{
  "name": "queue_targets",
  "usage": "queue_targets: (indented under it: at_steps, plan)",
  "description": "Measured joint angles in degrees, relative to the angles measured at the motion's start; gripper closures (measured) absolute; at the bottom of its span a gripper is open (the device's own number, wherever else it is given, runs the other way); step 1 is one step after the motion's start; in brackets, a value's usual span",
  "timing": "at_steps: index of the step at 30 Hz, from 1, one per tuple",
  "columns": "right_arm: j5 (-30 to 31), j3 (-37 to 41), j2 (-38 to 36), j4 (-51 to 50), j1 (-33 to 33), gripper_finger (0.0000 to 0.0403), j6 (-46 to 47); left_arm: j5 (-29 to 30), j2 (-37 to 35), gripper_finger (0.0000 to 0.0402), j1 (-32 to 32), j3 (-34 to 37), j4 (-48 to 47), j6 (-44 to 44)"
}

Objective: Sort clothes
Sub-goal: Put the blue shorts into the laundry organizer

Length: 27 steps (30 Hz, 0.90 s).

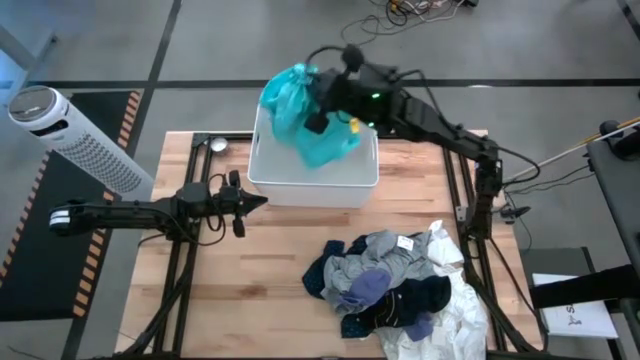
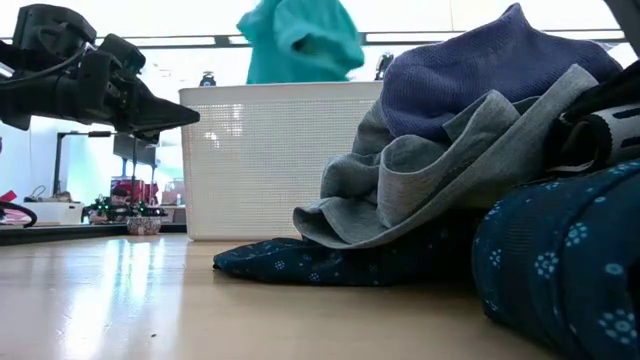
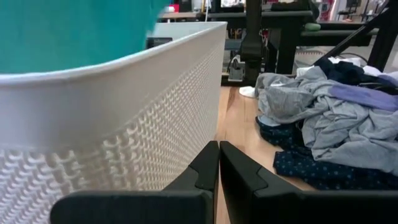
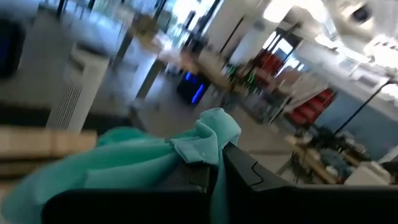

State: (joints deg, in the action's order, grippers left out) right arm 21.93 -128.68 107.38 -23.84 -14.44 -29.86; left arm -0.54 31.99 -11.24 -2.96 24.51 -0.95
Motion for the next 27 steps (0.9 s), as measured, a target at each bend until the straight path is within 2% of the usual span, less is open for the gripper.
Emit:
queue_targets:
  at_steps: [4, 8, 12, 19, 23, 27]
  plan:
    - [-0.1, 0.0, 2.9, -7.6, -0.6, 0.0403, 2.4, 0.0, 0.0, 0.04, 0.0, 0.0, -0.1, 0.0]
    - [-1.0, 0.0, 5.8, -17.9, -2.2, 0.0403, 8.6, -0.1, 0.0, 0.04, 0.0, 0.0, -0.1, 0.0]
    - [-6.6, 0.0, 8.7, -25.8, -4.7, 0.0403, 14.7, -0.1, 0.2, 0.04, 0.0, 0.0, -0.1, 0.0]
    - [-13.2, 0.0, 14.2, -28.6, -7.5, 0.0403, 19.0, -0.1, 0.2, 0.04, 0.0, 0.0, 0.0, 0.0]
    - [-13.3, 0.0, 17.0, -29.7, -8.5, 0.0399, 21.1, -0.1, 0.2, 0.04, 0.0, 0.0, 0.0, 0.0]
    - [-12.8, 0.0, 19.0, -31.3, -9.0, 0.0368, 21.8, -0.1, 0.2, 0.04, 0.0, 0.0, 0.0, 0.0]
